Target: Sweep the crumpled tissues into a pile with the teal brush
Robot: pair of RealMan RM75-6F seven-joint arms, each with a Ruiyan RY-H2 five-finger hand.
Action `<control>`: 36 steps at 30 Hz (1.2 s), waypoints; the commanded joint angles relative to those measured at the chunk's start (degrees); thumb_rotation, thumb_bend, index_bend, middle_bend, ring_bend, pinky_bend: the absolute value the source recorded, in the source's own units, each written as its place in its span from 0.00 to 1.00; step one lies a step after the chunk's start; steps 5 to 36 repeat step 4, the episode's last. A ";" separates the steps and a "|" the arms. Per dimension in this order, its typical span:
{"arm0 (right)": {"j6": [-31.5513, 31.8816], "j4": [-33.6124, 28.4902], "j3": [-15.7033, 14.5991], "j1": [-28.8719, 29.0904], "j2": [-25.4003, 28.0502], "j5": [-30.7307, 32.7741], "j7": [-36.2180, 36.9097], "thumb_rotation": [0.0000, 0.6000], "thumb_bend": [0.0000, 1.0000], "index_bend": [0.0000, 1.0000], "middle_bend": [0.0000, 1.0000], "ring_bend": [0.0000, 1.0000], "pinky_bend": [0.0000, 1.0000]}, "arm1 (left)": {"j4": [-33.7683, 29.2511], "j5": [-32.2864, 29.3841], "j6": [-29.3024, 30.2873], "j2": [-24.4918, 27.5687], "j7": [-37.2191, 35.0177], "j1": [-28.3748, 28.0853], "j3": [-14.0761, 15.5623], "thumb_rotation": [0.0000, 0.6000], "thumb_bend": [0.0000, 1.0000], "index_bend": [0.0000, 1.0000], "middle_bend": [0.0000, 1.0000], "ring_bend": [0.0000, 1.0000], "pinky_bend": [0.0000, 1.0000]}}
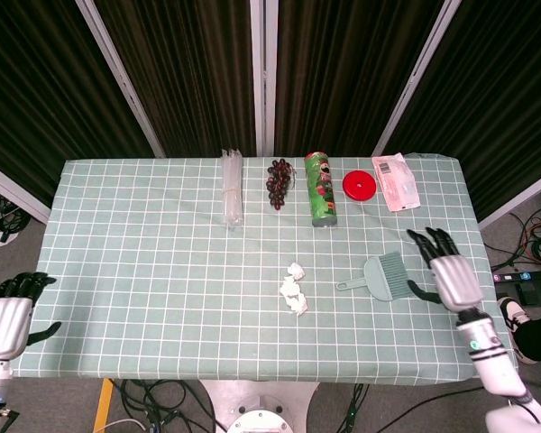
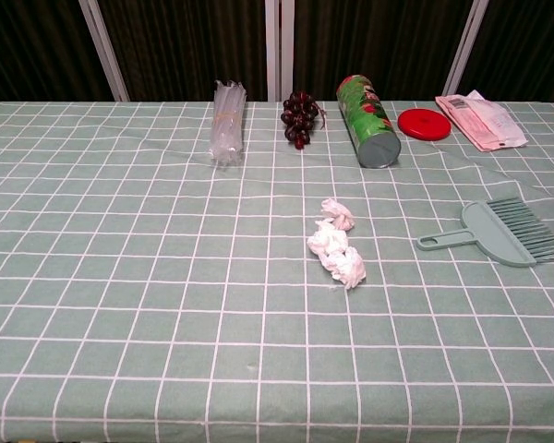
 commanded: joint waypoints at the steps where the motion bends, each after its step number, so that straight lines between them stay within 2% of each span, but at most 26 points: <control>1: 7.63 -4.34 -2.48 -7.31 5.31 -1.76 1.76 1.00 0.12 0.03 0.16 0.01 0.03 | -0.40 0.13 0.72 -0.23 0.87 0.54 0.20 1.00 0.00 0.28 0.23 0.19 0.25; 4: 10.09 -5.41 -3.70 -9.90 6.41 -2.73 2.09 1.00 0.12 0.03 0.16 0.01 0.03 | -1.19 0.40 1.47 -0.19 1.83 1.02 0.42 1.00 0.00 0.28 0.23 0.19 0.25; 36: 10.09 -5.41 -3.70 -9.90 6.41 -2.73 2.09 1.00 0.12 0.03 0.16 0.01 0.03 | -1.19 0.40 1.47 -0.19 1.83 1.02 0.42 1.00 0.00 0.28 0.23 0.19 0.25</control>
